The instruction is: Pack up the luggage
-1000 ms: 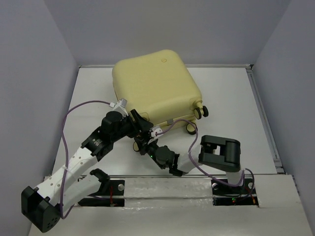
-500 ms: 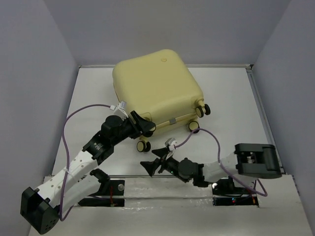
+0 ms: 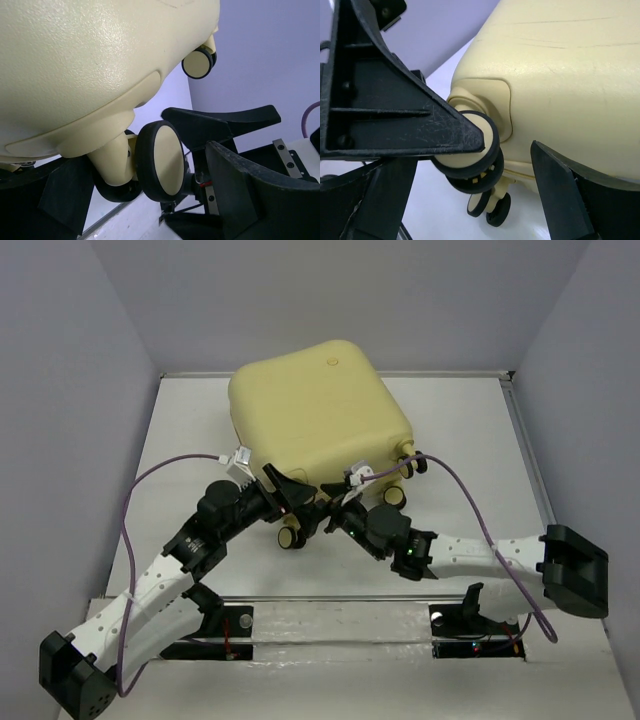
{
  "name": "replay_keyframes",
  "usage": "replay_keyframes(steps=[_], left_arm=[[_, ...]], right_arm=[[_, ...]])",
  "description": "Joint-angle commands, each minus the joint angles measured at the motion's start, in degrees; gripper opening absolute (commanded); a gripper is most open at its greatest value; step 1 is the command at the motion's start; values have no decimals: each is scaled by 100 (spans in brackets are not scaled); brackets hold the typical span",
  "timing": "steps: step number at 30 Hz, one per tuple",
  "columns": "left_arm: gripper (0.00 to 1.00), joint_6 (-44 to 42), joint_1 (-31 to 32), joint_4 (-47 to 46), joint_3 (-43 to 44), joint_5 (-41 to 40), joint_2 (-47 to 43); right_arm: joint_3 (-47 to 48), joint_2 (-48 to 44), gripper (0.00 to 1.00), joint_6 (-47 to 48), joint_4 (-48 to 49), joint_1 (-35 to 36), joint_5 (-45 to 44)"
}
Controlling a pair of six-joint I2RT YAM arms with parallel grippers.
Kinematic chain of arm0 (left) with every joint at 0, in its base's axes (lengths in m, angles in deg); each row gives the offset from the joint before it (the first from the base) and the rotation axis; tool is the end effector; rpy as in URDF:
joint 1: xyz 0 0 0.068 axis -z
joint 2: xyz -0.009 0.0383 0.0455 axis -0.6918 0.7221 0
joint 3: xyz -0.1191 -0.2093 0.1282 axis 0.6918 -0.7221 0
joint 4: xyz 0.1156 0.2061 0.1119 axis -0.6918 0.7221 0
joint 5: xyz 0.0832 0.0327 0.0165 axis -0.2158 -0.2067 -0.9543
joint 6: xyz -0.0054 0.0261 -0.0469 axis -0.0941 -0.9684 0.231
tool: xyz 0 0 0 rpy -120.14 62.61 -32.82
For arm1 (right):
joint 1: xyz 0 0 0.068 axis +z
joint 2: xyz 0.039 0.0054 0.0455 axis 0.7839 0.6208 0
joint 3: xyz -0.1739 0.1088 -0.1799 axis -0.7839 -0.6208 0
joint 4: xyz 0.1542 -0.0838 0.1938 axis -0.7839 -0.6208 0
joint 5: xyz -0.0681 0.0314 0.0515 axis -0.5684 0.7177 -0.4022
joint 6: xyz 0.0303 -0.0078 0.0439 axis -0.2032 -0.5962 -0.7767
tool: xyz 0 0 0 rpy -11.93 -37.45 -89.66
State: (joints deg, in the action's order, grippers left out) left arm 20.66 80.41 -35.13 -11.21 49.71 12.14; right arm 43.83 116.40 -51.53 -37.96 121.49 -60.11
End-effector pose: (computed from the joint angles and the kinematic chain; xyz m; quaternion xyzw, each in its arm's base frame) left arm 0.1420 -0.1135 0.2898 -0.0645 0.7375 -0.5300 0.4135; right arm 0.1131 0.2603 0.2765 -0.1426 0.6747 0.3594 0.6287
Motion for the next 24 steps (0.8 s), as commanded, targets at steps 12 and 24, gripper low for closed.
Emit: replay_keyframes(steps=[12, 24], left_arm=[[93, -198, 10, -1575, 35, 55, -427], [79, -927, 10, 487, 176, -1508, -1323]], right_arm=[[1243, 1224, 80, 287, 129, -395, 854], [865, 1067, 11, 428, 517, -596, 283]])
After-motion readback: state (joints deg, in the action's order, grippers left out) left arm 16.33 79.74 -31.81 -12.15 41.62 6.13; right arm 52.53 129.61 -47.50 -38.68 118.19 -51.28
